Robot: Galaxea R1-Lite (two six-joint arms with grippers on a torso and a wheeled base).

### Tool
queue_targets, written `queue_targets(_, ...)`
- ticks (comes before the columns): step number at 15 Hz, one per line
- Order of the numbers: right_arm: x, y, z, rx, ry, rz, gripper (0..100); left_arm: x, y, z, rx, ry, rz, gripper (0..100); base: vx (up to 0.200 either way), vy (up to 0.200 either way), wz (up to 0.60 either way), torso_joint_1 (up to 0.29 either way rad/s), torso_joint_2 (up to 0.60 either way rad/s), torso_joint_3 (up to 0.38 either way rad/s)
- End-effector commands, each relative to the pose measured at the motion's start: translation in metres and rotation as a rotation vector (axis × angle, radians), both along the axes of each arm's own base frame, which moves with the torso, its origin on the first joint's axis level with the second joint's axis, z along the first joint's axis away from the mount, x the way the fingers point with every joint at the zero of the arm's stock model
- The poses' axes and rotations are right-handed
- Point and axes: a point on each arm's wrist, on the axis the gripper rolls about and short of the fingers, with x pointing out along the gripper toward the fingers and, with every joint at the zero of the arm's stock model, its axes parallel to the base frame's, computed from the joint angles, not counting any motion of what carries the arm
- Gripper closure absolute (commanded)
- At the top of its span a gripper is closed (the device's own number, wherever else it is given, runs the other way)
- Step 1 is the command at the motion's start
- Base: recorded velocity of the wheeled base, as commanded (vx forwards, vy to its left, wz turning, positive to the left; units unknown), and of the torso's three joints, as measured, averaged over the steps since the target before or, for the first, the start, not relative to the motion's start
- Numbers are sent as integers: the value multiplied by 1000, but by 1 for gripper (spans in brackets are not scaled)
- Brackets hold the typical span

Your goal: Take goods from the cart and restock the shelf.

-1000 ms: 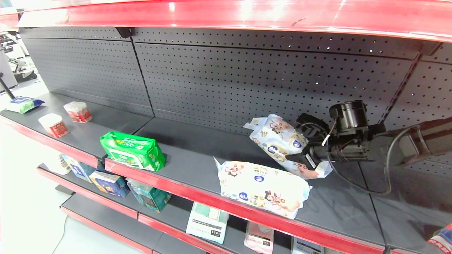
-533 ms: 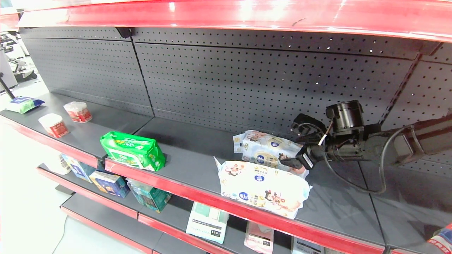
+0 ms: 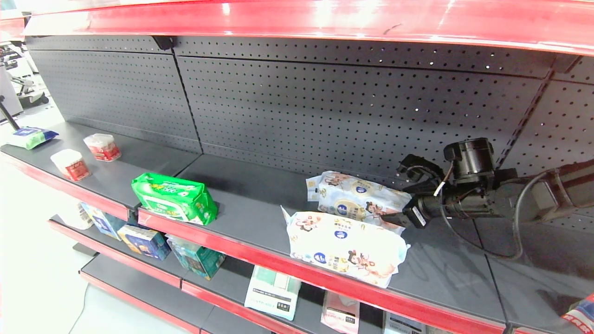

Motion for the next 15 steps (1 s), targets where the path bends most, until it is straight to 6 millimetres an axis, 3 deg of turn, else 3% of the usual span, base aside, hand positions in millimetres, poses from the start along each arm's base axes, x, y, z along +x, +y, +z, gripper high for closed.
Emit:
queue_targets(1,-1,-1,3,1,-9,-2,0,0,0,0,0,-1,1,0,0,0,0,0,0,0)
queue_targets(15,3,-20,1,-18,-9,-69,0,0,0,0,0,-1,1,0,0,0,0,0,0,0)
